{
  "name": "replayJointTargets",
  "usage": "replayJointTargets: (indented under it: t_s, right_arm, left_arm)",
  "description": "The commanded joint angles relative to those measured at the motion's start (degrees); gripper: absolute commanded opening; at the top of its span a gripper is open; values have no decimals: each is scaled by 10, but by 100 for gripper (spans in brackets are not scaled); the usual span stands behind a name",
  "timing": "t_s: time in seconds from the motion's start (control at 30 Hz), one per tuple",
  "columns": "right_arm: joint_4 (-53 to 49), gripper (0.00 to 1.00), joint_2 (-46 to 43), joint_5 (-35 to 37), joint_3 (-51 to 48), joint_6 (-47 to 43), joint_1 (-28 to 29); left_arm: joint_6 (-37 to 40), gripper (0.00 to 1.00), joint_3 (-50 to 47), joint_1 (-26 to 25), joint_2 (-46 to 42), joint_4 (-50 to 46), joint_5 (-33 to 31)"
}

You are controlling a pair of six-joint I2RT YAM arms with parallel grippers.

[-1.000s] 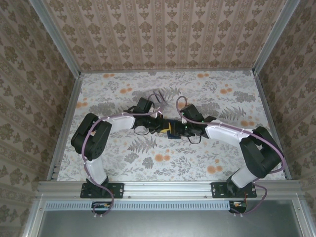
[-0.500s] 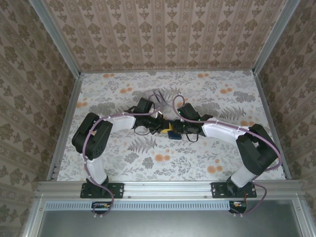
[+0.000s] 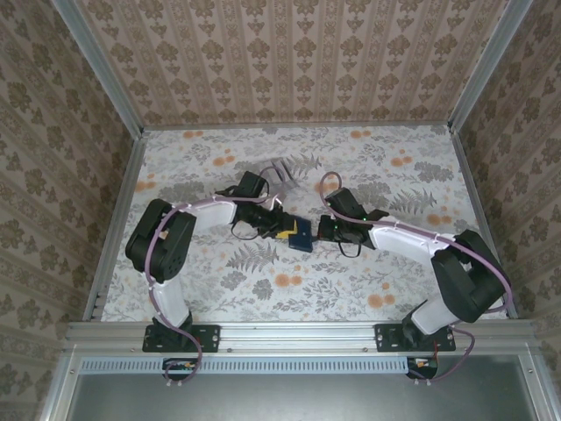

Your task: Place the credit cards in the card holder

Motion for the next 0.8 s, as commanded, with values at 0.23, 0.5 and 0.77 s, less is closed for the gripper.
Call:
replayJointTargets:
  t_s: [0.23,0.5,0.77]
  right_arm:
    - [-8,0,-42,-94,17,-22,-21]
    - [-9,0,-58,-159,40,-53,-25]
    - [51,0,-34,-190,34,-22,-24]
  left_arm:
    - [64,57,47,20,21,-54,-14]
    - [35,59,46,14,27,-9,-9]
    - [26,62,40,8,29,1,-15]
